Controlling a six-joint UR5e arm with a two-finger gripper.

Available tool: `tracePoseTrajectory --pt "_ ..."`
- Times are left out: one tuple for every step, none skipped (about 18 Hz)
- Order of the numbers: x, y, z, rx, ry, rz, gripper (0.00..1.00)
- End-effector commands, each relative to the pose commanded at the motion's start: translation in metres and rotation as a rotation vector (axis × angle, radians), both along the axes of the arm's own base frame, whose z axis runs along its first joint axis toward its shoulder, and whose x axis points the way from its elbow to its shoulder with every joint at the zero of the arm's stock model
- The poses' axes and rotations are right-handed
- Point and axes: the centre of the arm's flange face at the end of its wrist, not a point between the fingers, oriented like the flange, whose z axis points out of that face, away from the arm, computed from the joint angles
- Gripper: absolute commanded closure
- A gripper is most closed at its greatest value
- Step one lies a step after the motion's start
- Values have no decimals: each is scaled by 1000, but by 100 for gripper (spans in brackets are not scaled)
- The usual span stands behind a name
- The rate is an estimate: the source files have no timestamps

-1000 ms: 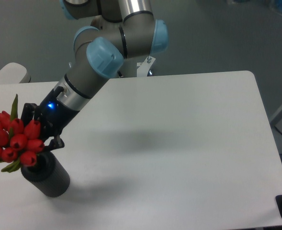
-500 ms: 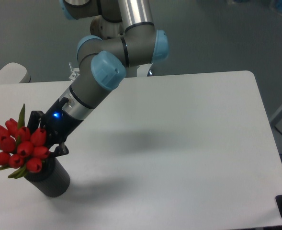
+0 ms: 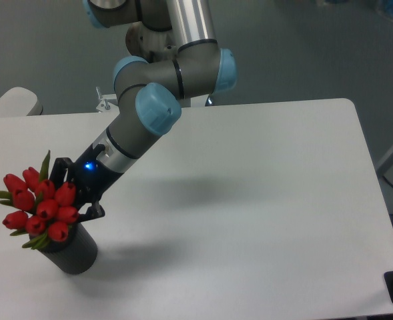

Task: Insert the flowers into the vase
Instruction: 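Open the gripper to release the tulips in the vase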

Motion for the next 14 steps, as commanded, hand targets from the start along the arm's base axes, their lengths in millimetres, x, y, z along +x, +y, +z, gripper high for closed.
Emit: tracePoseTrajectory --pt "0 0 -2 -3 -3 1 13" --pt "0 0 -2 -4 -2 1 4" --pt "1 0 -3 -8 -6 2 0" --pt "0 0 -2 -8 -4 5 0" --pt "0 0 -3 -10 -3 4 0" --pt "0 0 -3 -11 -2 5 0" --pt "-1 0 -4 -12 -1 4 0" --pt "-1 0 -2 -8 3 3 0" --pt "-1 0 -3 -8 3 2 0" --pt "-1 0 -2 -6 5 1 0" --pt "-3 0 -2 -6 5 4 0" --pt "-8 -3 -1 -3 8 12 0" --pt "-11 -4 0 2 12 15 0" --pt "-16 -6 2 5 15 24 0"
